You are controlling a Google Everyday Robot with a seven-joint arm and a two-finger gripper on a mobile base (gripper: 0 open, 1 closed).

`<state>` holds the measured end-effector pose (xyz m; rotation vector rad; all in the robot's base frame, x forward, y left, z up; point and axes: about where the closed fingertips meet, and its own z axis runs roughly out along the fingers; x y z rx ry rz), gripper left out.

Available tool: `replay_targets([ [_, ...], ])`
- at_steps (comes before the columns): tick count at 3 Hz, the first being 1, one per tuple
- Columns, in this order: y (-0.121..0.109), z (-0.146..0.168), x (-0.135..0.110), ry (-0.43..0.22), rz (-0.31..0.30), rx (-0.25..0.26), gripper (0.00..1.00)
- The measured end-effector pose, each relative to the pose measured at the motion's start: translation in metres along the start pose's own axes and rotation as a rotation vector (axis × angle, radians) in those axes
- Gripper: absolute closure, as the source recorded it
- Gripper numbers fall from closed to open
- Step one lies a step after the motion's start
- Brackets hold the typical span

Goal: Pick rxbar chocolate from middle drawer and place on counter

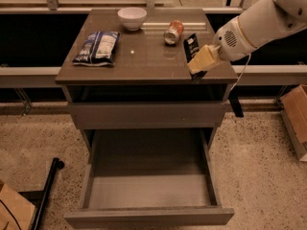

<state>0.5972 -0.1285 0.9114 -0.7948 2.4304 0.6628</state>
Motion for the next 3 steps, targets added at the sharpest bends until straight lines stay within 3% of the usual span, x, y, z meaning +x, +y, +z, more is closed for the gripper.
replay_targets([
  [1, 0.003, -0.005, -0.025, 0.003, -0.066, 0.055, 1.00],
  [2, 0.002, -0.012, -0.070, -0.026, -0.146, 0.135, 1.00],
  [3, -0.012, 0.001, -0.104, -0.024, -0.175, 0.188, 1.00],
])
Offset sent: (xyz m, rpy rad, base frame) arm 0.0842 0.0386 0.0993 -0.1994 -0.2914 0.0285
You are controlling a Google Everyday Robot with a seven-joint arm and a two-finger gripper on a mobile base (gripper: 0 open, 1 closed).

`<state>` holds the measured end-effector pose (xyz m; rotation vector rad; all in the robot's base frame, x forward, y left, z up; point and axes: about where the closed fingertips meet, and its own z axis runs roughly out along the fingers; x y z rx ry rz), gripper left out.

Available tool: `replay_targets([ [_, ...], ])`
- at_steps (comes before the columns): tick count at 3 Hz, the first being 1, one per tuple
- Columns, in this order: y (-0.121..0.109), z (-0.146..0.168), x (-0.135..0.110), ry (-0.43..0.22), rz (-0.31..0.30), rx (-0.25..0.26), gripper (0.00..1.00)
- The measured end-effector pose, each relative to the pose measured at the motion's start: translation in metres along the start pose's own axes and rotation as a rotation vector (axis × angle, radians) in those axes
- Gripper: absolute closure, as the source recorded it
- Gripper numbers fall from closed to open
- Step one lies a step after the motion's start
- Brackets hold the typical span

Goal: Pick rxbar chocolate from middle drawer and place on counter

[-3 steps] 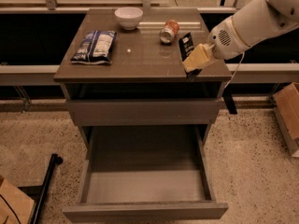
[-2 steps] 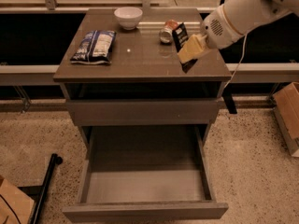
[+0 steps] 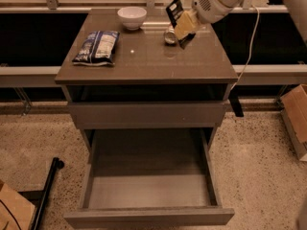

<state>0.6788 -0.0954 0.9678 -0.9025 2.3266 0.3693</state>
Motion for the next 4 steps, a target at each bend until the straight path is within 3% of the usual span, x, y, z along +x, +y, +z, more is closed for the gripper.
replay_targets([
  [1, -0.022, 0.034, -0.010, 0.023, 0.009, 0.018, 0.81],
  [2, -0.044, 0.066, -0.006, 0.058, 0.034, 0.025, 0.58],
  [3, -0.054, 0.074, 0.011, 0.067, 0.067, 0.009, 0.34],
  [4, -0.052, 0.077, 0.010, 0.070, 0.065, 0.006, 0.12],
])
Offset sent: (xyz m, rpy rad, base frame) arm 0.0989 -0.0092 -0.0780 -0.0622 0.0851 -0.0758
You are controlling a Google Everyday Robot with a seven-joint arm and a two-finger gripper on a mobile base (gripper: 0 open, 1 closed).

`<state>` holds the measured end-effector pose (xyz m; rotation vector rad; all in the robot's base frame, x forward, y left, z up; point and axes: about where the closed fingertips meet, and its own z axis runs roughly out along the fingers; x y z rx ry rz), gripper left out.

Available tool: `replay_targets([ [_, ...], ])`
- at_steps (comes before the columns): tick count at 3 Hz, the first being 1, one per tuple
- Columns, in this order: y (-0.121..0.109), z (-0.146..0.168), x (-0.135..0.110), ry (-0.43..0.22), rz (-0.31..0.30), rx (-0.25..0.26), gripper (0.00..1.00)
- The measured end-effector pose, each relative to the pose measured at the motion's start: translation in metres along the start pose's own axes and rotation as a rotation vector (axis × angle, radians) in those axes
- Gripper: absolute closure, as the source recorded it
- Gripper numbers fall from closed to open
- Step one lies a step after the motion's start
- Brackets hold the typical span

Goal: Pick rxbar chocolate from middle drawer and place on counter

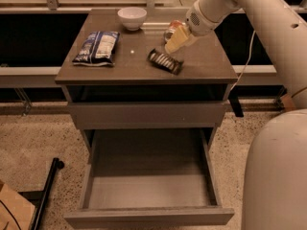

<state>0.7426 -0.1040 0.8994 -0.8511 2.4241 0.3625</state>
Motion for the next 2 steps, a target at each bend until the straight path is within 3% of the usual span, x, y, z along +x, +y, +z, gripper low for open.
replay_targets([
  [1, 0.0009, 0.0033, 0.0000, 0.003, -0.001, -0.003, 0.00],
  [2, 0.0009, 0.0033, 0.0000, 0.003, -0.001, -0.003, 0.00],
])
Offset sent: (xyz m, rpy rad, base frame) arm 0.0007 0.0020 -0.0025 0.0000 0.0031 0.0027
